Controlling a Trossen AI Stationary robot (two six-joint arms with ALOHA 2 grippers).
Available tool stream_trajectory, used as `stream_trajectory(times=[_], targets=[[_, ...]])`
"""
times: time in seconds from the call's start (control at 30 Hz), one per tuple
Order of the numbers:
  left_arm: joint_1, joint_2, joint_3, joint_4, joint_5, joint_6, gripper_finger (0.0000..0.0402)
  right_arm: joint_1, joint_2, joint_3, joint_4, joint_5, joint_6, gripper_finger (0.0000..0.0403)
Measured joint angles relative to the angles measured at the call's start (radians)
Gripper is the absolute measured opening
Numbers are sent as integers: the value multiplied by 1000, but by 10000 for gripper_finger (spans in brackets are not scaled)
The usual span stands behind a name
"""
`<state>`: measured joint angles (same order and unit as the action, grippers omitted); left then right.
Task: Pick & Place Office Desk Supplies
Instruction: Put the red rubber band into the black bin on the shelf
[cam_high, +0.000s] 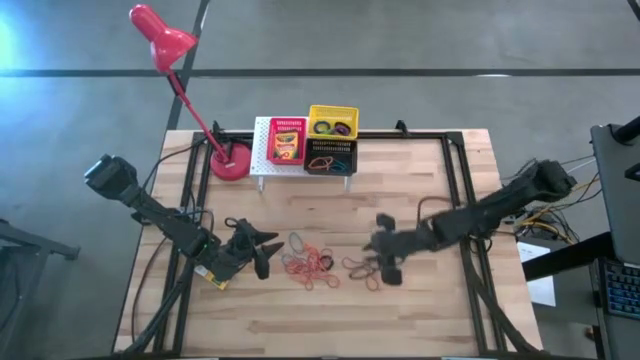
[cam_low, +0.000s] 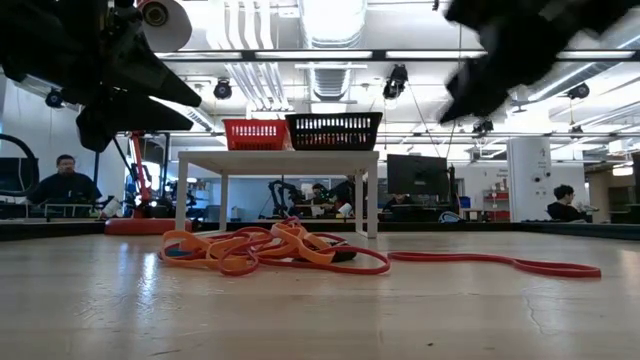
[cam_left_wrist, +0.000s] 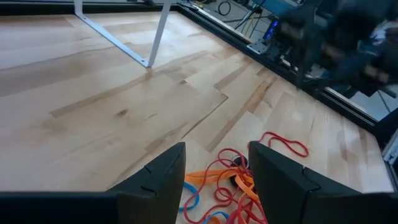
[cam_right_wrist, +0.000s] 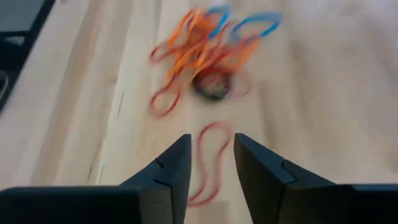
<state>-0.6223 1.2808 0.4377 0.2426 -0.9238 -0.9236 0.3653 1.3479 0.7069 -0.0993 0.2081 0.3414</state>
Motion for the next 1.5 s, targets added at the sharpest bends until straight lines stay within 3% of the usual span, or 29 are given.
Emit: stream_trajectory(times=[0.13,0.23,0.47,0.67,0.97,1.2,1.33,1.5], targets=[[6,0,0,0,-1,1,181,50,84,-90,167,23,25,149],[7,0,0,0,-1,2,181,59,158,-104,196,83,53,170],[9,0,0,0,-3,0,181,61,313,-85,239,90,8,182],[9,0,0,-1,3,-17,181,63,364,-66,243,85,20,148],[9,0,0,-1,4,-20,181,62,341,-68,112,57,101,20],[9,0,0,-2,4,-19,181,63,292,-83,179,96,52,9],[9,0,0,-7,4,-19,181,45,226,-79,328,203,-50,9],[9,0,0,-10,3,-17,181,-31,179,-80,510,211,-174,9]])
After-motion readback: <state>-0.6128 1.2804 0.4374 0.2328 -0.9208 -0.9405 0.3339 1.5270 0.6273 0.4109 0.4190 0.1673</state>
